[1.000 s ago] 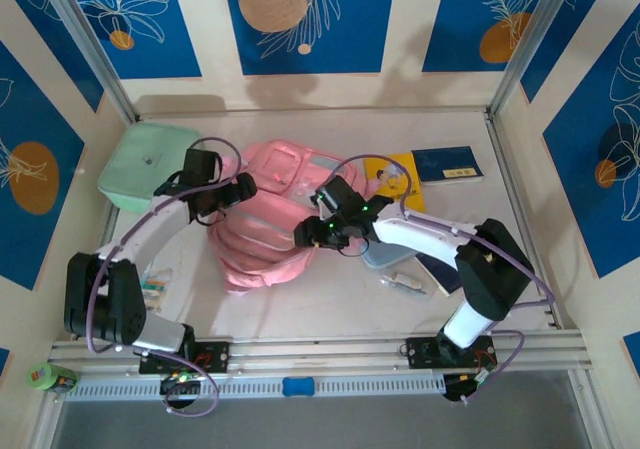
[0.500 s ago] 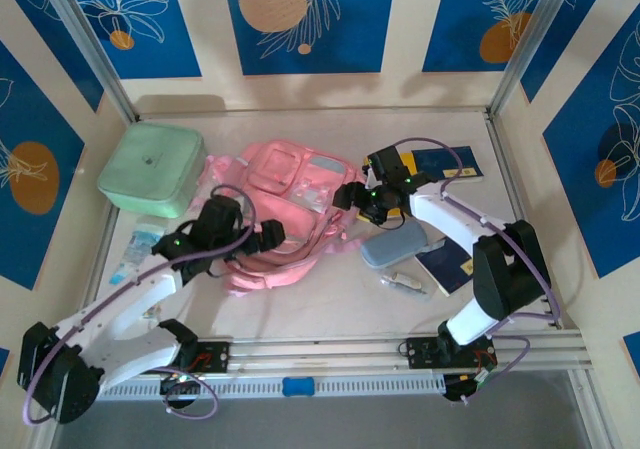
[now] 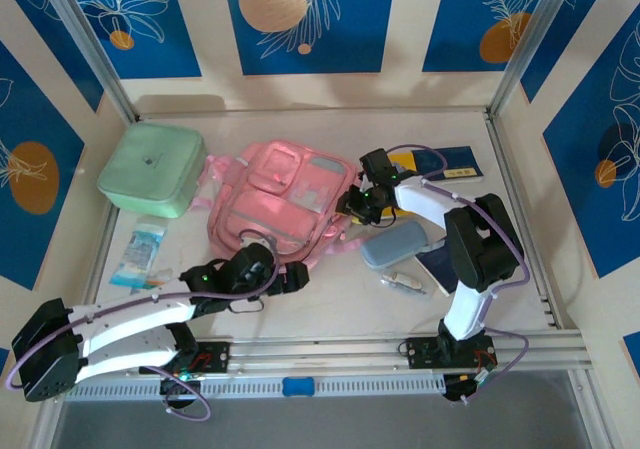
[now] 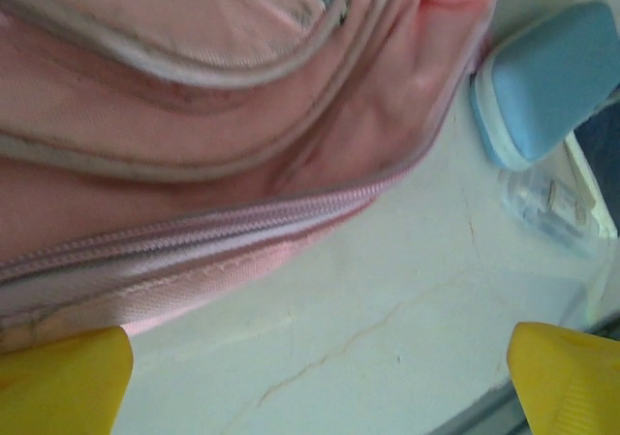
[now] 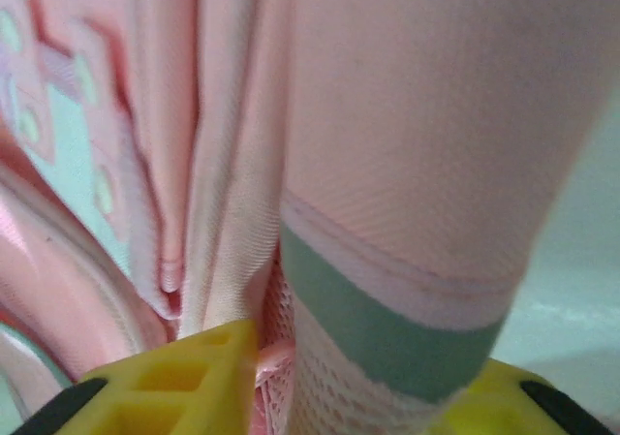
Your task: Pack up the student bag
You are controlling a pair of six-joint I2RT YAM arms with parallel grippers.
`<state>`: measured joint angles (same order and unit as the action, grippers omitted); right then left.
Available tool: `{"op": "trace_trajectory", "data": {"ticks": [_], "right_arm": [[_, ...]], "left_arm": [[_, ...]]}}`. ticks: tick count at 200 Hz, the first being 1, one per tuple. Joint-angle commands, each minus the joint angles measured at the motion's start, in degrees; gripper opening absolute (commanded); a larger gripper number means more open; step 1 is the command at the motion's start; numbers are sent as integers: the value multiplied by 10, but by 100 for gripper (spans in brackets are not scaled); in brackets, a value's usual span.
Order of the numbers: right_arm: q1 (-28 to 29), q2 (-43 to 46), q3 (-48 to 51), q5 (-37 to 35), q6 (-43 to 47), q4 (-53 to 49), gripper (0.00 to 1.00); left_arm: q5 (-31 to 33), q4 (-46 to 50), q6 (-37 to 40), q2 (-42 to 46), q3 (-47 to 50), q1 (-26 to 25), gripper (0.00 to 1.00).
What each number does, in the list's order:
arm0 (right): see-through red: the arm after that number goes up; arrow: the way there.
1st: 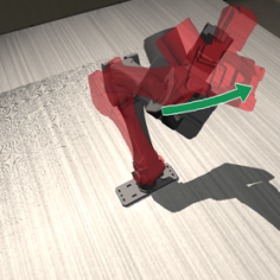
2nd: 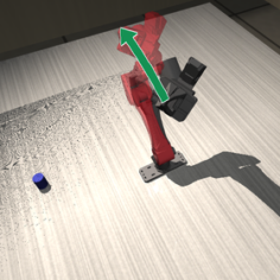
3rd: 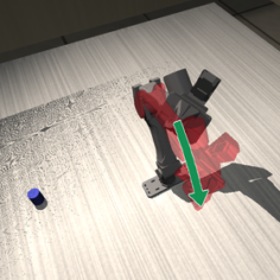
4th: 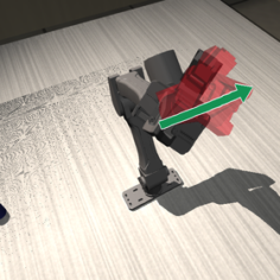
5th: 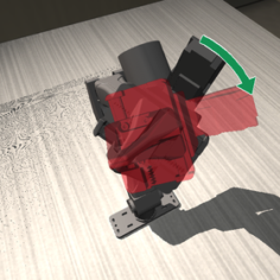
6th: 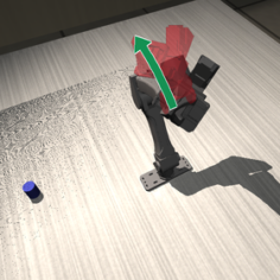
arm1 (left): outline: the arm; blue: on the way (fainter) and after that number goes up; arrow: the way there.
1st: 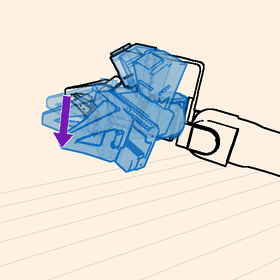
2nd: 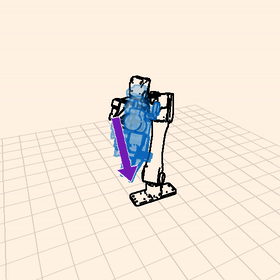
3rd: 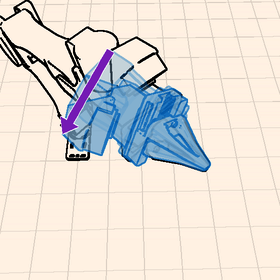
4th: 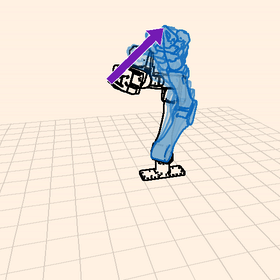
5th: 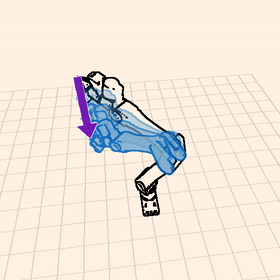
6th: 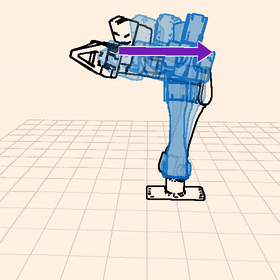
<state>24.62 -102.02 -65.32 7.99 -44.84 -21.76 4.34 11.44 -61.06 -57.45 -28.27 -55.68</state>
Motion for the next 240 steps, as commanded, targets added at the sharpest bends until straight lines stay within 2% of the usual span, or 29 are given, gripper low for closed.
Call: {"op": "trace_trajectory", "data": {"ticks": [1,15,31,56,80,115,141,163,182,191,213,240], "right_arm": [[-1,9,-24,22,13,18,16],[0,19,-30,30,17,15,6],[3,38,-27,41,19,18,0],[16,74,-21,43,14,10,0],[37,114,0,21,0,20,0],[60,115,28,-21,-49,52,0],[64,113,43,-32,-95,84,0],[73,120,42,-75,-120,72,0],[75,127,56,-74,-155,89,0],[77,128,59,-77,-171,91,0],[83,127,57,-76,-185,91,0],[93,124,52,-73,-188,82,0]], "left_arm": [[34,-37,-2,-9,27,30,99],[30,-62,3,-23,44,53,100],[-1,-83,7,-42,53,100,100],[-10,-108,59,-64,38,160,99],[-24,-76,124,-91,-16,213,99],[-29,-42,197,-115,-84,258,99],[-11,18,247,-93,-129,262,99],[-9,100,262,-64,-165,260,99],[-23,141,254,-29,-174,237,100],[-13,152,245,-13,-173,212,100],[18,163,214,10,-169,133,92],[45,114,172,0,-144,30,89]]}}
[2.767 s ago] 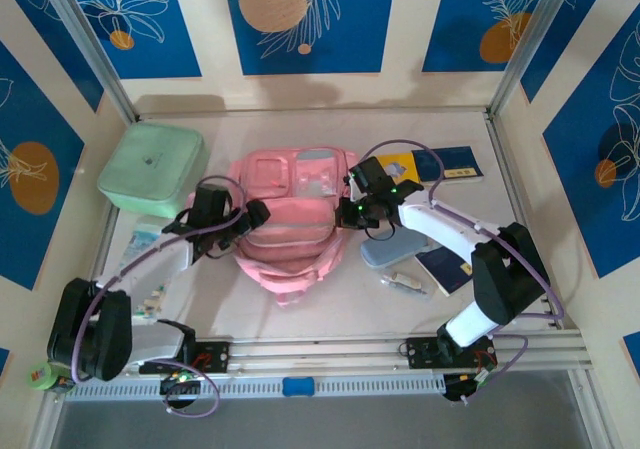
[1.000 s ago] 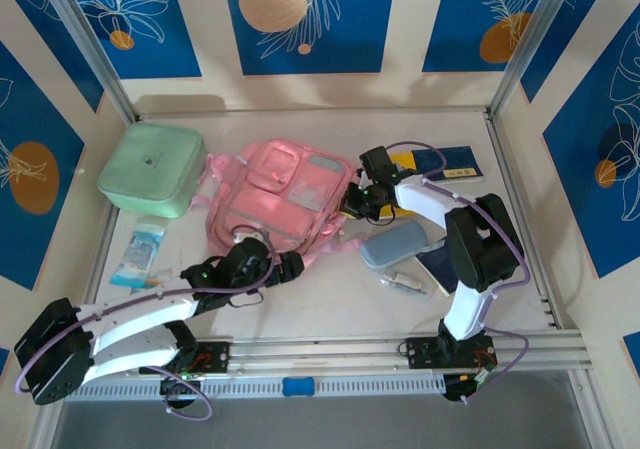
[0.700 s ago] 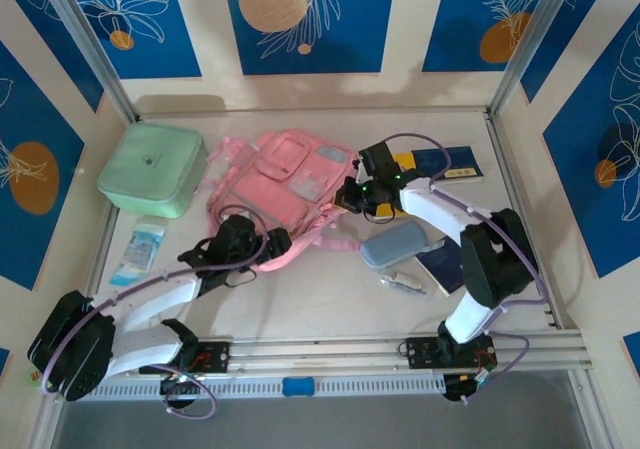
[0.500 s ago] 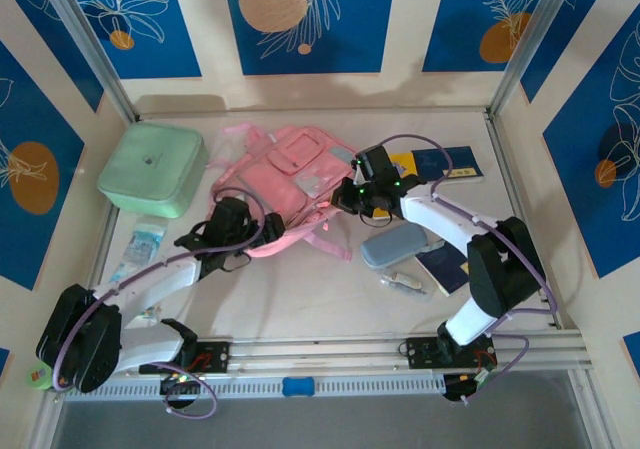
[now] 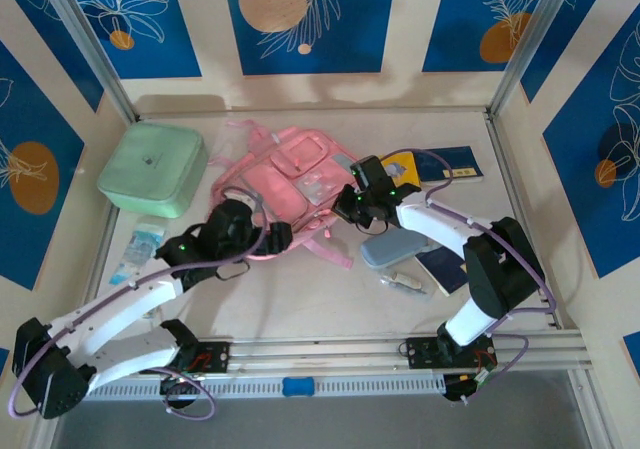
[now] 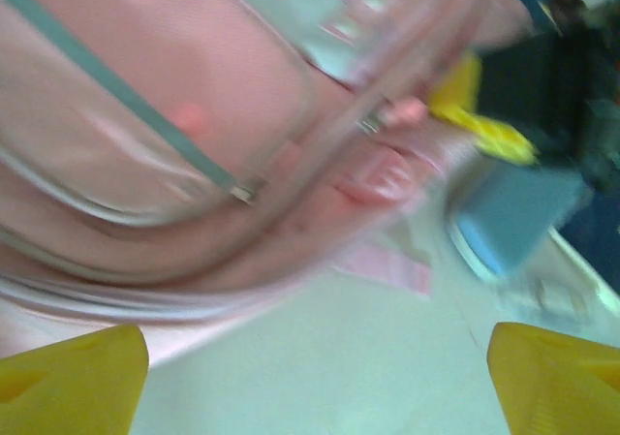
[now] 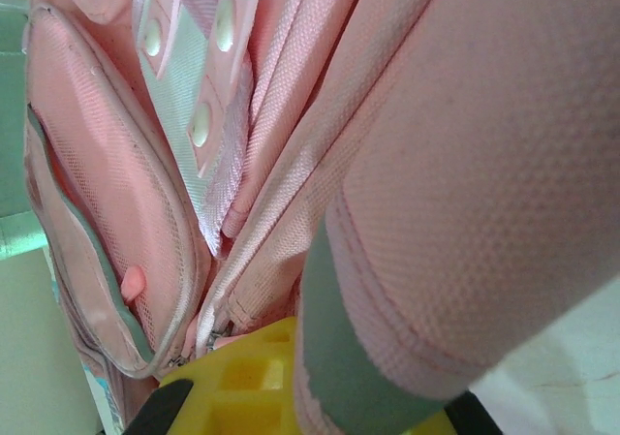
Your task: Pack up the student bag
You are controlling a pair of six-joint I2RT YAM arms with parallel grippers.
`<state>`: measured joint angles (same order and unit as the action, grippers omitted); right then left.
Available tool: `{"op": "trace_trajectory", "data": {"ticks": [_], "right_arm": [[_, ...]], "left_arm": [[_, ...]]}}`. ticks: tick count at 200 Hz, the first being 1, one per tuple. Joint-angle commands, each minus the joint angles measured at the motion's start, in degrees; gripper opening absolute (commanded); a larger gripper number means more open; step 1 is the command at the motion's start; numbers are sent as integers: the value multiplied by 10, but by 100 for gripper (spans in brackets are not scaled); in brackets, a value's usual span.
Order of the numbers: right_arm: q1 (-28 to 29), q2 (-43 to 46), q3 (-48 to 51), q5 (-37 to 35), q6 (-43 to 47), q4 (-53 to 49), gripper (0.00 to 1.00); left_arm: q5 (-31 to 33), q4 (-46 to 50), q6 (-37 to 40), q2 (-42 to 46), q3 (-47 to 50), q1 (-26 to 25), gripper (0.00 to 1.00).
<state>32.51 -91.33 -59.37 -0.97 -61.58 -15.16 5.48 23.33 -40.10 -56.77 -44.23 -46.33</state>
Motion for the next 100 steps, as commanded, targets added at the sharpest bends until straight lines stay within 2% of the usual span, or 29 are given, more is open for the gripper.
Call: {"op": "trace_trajectory", "data": {"ticks": [1,22,43,69,100], "right_arm": [[14,17,-8,17,-19,15,0],[17,13,-18,25,-14,4,0],[18,14,-25,25,-10,-2,0],[13,13,-32,40,-10,-9,0],[12,22,-32,37,-14,-18,0]], "left_arm": [[36,-6,-39,-8,16,-68,89],[71,-52,-46,-55,21,-132,85],[86,-98,-37,-129,2,-165,80],[102,-126,-18,-219,-42,-176,76],[165,-123,-16,-295,-97,-177,70]]}}
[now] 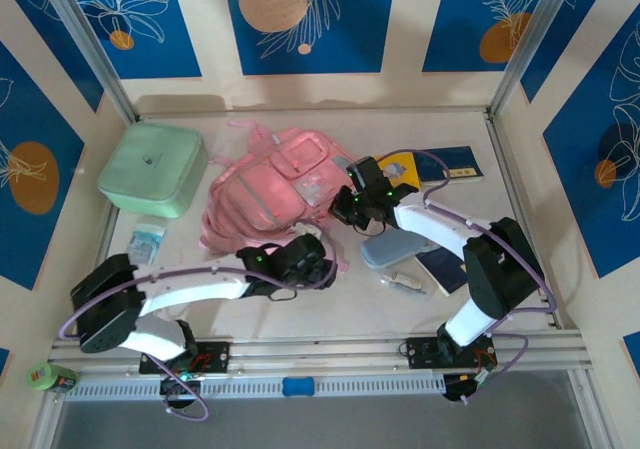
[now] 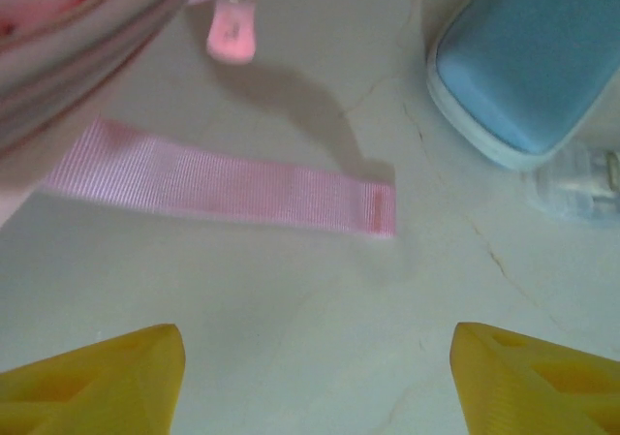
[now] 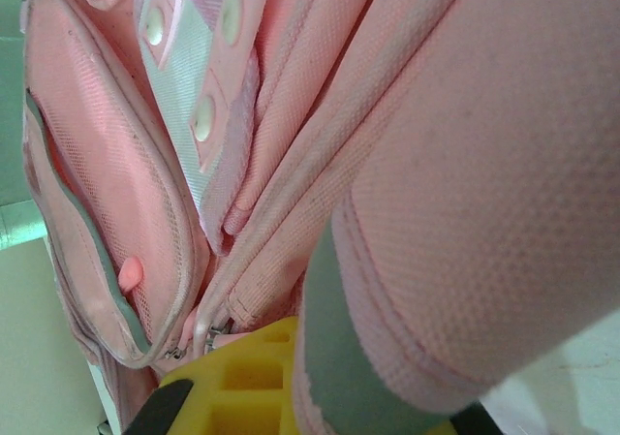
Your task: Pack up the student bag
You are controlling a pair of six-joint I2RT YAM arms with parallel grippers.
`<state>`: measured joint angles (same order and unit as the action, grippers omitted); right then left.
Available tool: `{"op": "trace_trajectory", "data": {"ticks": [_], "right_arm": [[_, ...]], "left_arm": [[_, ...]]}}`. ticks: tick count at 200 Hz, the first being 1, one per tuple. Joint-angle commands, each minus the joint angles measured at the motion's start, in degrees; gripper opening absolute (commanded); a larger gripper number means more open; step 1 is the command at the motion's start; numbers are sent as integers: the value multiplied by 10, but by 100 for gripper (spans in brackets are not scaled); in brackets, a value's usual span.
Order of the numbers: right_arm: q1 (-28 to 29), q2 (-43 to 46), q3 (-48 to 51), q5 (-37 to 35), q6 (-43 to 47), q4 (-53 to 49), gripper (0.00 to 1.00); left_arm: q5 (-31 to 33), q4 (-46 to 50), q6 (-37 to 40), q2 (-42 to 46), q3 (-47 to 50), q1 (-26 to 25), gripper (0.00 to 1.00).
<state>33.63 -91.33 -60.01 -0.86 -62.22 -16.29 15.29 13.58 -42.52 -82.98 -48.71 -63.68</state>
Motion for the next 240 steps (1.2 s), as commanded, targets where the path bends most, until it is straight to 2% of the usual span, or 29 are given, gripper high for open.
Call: {"op": "trace_trajectory", "data": {"ticks": [1,31,43,59,87,133,163,197,240], "right_arm": [[1,22,-26,36,-7,-7,0],[-2,28,-26,46,-11,-8,0],[-2,32,-26,46,-12,-12,0],[-4,37,-25,46,-12,-16,0],[-7,41,-21,53,-14,-13,0],[-8,34,-18,66,-17,-3,0],[-10,34,-14,68,-22,4,0],[-12,28,-20,74,-25,8,0],[-11,28,-17,76,-23,6,0]], "left_arm": [[68,-25,8,-35,-53,-3,69],[119,-21,0,-98,-104,-3,65],[148,25,-33,-122,-137,-1,62],[152,40,-39,-152,-166,-1,60],[187,113,-99,-194,-209,-1,55],[212,136,-140,-212,-219,1,48],[216,180,-181,-208,-222,2,39],[160,124,-191,-192,-178,2,41],[180,141,-176,-231,-222,10,45]]}}
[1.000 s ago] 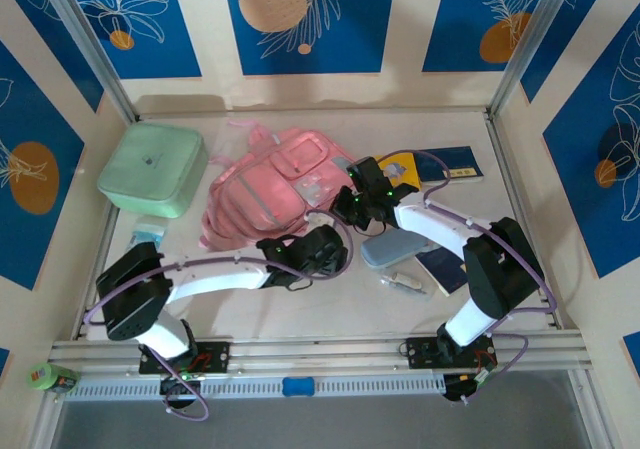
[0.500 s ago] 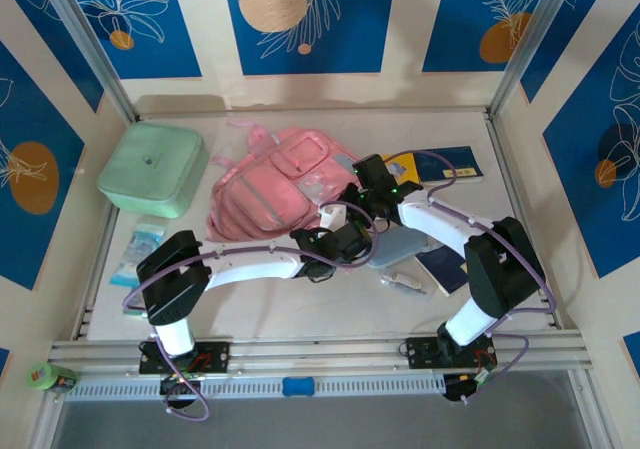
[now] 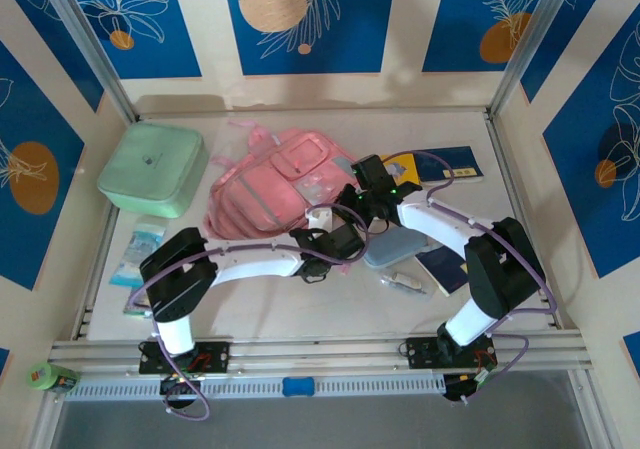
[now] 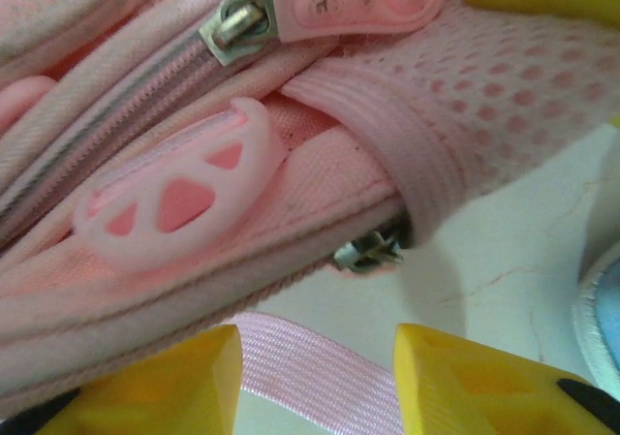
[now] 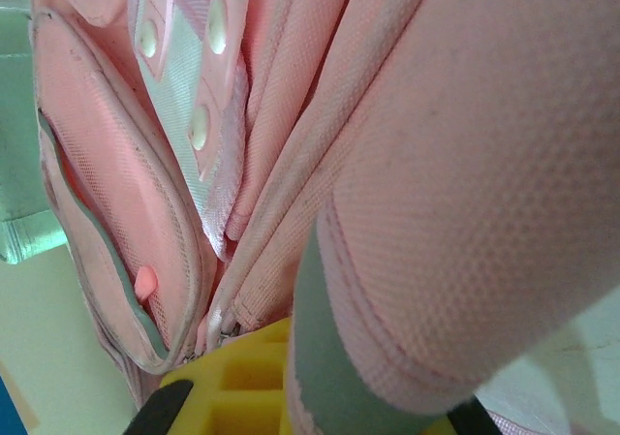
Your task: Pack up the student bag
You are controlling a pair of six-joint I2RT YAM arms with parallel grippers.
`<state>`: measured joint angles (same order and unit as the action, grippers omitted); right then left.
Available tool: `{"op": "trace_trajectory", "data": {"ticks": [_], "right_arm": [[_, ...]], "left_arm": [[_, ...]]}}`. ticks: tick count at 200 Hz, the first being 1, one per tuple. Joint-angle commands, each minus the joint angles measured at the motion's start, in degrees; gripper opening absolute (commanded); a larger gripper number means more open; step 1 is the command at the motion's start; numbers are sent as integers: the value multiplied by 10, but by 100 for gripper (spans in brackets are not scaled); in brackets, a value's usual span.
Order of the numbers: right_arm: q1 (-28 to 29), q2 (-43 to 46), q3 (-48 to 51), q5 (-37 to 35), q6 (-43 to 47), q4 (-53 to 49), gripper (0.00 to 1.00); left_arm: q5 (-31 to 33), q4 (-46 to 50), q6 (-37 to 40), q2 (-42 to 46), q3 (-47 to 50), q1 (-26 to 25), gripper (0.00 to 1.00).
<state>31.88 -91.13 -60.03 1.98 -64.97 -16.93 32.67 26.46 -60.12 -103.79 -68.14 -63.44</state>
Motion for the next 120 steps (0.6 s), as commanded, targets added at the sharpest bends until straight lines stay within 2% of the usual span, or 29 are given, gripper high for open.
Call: {"op": "trace_trajectory", "data": {"ticks": [1,26,58,120], "right_arm": [[7,27,-17,48,4,13,0],[7,35,-4,49,3,19,0],[7,46,6,46,3,22,0],[11,38,7,59,2,32,0]], "left_arm": [[7,12,1,-23,-28,8,45],[25,-19,30,-22,-37,10,47],[67,-8,32,-26,-56,21,47],[76,-105,95,-20,-52,26,37]]}}
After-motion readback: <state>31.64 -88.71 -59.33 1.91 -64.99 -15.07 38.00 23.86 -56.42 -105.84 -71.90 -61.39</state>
